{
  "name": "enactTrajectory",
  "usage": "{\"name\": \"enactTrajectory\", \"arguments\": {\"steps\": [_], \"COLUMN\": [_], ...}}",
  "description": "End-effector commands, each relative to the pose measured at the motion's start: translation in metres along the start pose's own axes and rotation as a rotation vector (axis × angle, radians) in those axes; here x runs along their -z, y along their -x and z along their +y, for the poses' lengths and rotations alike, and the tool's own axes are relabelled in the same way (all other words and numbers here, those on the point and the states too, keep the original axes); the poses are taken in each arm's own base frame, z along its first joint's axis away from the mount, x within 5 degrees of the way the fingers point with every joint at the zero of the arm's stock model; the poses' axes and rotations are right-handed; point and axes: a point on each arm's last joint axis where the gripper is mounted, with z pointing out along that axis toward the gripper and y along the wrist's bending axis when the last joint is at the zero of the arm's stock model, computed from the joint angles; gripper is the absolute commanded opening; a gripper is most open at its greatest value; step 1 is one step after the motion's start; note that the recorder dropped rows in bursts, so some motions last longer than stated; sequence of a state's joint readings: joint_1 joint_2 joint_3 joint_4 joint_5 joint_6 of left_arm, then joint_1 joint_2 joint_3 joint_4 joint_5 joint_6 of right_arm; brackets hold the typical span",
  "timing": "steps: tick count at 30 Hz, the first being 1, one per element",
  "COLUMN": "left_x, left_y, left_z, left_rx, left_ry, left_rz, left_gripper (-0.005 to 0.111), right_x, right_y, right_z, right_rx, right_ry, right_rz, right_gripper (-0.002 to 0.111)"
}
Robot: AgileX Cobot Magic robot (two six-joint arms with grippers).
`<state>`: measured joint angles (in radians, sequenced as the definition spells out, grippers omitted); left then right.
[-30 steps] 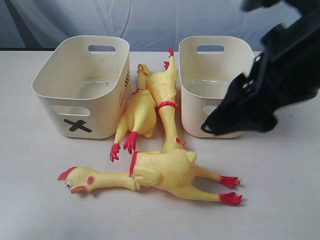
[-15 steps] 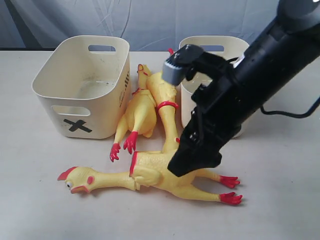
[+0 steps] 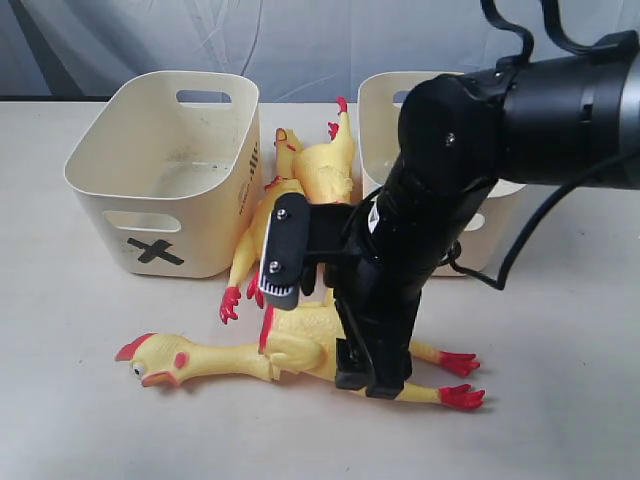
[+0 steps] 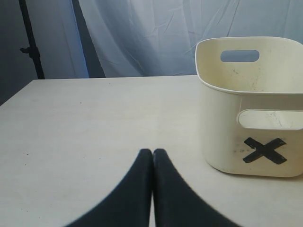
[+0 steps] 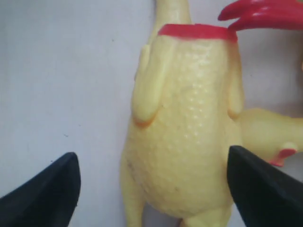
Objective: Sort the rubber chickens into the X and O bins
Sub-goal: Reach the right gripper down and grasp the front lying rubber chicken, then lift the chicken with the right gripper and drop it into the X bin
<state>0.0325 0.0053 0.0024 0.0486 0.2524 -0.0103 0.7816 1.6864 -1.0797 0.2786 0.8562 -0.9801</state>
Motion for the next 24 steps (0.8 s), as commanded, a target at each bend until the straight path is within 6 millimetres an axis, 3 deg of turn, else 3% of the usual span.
{"name": "enactTrajectory", "arguments": {"steps": [1,9,11,13,14,15,20,24], "left_x": [0.001,0.001,0.001,0.001,0.001,0.001,0.001,0.001], "left_y": [0.002,0.002,0.002,0.002,0.002,0.002,0.002,0.002], "left_z": [0.000,0.000,0.000,0.000,0.000,0.000,0.000,0.000], "left_rx": [0.012,0.012,0.012,0.012,0.012,0.012,0.012,0.012], "left_ry": [-0.005,-0.005,-0.005,-0.005,-0.005,-0.005,-0.005,-0.005], "left_rz": [-0.022,-0.022,-0.022,-0.022,-0.022,-0.022,-0.022,-0.022], "left_gripper": [0.000,0.000,0.000,0.000,0.000,0.000,0.000,0.000], "right_x": [-0.017,-0.052,-0.055,-0.055,-0.053,-0.051,-0.029,0.013], "right_y": [-0.004,-0.012,-0.015,-0.019,-0.020,-0.022,-0.015,-0.004], "right_z": [-0.005,-0.011,-0.008,-0.004,-0.003,-0.002,-0.001,0.002], "right_rx": [0.041,0.026,0.025,0.043,0.064,0.080,0.071,0.038], "right_ry": [-0.006,0.051,0.090,0.131,0.138,0.147,0.098,0.114], "right_rz": [0.059,0.147,0.181,0.233,0.258,0.291,0.252,0.257], "right_gripper": [0.079,0.076,0.060,0.023,0.004,0.002,-0.001,-0.001]}}
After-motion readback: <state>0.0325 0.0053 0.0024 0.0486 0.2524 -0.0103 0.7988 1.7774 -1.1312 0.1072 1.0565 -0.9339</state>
